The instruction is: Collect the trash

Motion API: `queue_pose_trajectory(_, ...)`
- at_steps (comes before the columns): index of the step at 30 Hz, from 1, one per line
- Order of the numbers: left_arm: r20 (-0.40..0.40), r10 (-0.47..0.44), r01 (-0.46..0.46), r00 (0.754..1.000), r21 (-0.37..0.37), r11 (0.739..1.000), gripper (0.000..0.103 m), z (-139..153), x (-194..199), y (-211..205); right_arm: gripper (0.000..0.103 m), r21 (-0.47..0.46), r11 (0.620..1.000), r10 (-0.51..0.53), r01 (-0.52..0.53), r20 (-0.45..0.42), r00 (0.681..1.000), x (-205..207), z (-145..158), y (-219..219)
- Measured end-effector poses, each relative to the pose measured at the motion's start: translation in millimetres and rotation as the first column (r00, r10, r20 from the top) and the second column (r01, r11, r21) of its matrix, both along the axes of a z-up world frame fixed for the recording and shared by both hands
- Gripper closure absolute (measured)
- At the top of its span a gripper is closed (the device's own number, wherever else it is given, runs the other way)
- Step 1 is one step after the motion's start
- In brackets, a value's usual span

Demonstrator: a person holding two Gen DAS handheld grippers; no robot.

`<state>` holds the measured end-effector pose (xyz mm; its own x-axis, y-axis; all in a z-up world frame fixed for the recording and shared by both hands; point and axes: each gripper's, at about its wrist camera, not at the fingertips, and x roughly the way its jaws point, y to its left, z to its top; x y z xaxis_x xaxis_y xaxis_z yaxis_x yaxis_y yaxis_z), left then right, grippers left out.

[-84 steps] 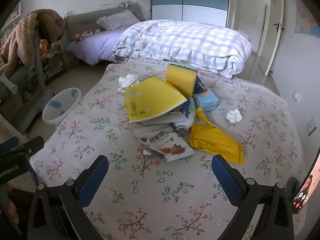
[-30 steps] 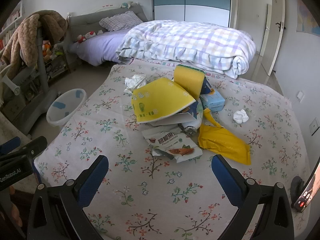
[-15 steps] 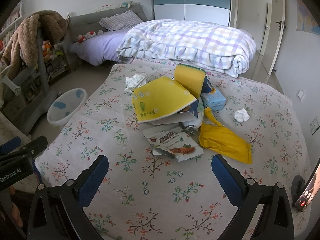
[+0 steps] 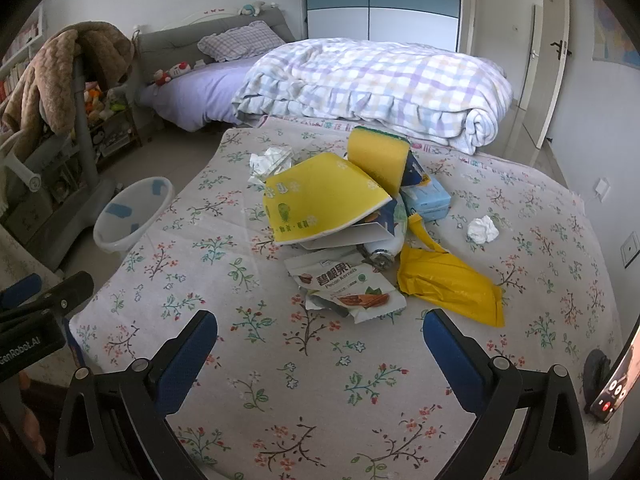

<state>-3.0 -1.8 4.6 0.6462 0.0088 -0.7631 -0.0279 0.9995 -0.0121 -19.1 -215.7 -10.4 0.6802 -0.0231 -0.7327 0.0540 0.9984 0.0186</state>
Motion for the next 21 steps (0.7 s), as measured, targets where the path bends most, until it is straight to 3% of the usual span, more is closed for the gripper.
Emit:
queue_pose_trajectory(12, 0.01, -0.021, 0.021, 1.0, -0.004, 1.0, 0.001, 8, 0, -4, 0.0, 0.01, 1.0, -0.007, 0.007, 0.005, 1.0, -4, 7, -6)
queue_pose_trajectory(17, -0.042, -0.104, 0.103, 0.994, -0.022, 0.994, 0.001, 11, 11, -8, 0.0, 0.019, 0.999, -0.028, 0.028, -0.033, 0.999, 5, 26, -31)
queue_pose_trajectory(21, -0.039, -0.158, 0.157, 0.987, -0.024, 0.987, 0.001, 22, 21, -15, 0.0, 0.032, 0.998, -0.059, 0.061, -0.053, 0.997, 17, 43, -60)
